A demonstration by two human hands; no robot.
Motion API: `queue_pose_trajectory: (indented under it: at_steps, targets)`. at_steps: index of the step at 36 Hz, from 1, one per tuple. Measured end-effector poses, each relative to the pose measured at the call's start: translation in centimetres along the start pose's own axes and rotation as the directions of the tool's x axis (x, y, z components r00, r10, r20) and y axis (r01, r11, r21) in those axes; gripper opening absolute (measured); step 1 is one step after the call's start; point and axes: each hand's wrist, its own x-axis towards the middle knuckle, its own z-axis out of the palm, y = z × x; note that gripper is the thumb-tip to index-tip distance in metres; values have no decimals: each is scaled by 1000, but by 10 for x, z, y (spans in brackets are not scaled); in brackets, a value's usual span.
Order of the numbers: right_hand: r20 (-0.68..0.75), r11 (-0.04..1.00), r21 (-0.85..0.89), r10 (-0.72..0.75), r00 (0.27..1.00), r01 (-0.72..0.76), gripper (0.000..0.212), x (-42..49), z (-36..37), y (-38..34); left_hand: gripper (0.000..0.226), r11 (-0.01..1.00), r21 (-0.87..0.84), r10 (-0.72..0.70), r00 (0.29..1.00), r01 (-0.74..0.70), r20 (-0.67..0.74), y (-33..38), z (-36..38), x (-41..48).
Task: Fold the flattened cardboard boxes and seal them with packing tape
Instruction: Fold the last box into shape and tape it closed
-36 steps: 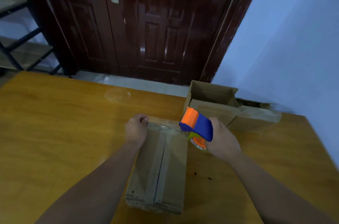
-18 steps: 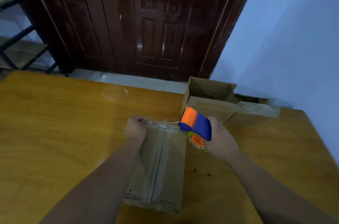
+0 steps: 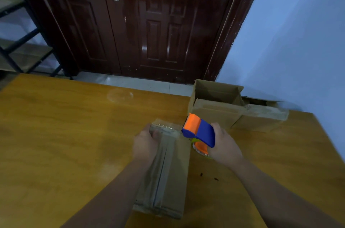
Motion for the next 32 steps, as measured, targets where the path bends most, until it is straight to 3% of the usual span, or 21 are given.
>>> queue_pose_trajectory:
  at_steps: [5,8,10,14,25,32]
  targets:
    - [-16,1000,21,11,1000,-10,54,-1,4,1,74,992,120,-62,992,48,111,-1,2,-1]
    - [-22,998,66,14,1000,-13,52,-1,3,4,84,900,370,221,973,-229,65,2,12,-10]
    - [-16,994,106,14,1000,-12,52,-2,3,6,81,803,428,375,910,-415,177,6,21,-19]
    - [12,995,94,21,1000,-22,53,-3,2,13,84,613,447,505,758,-652,413,2,36,-28]
    - [44,991,104,86,995,-90,50,-4,8,34,85,583,473,503,750,-661,429,-2,37,-25]
    - [41,975,164,143,989,-148,60,-6,20,39,75,576,460,530,737,-676,419,-3,38,-25]
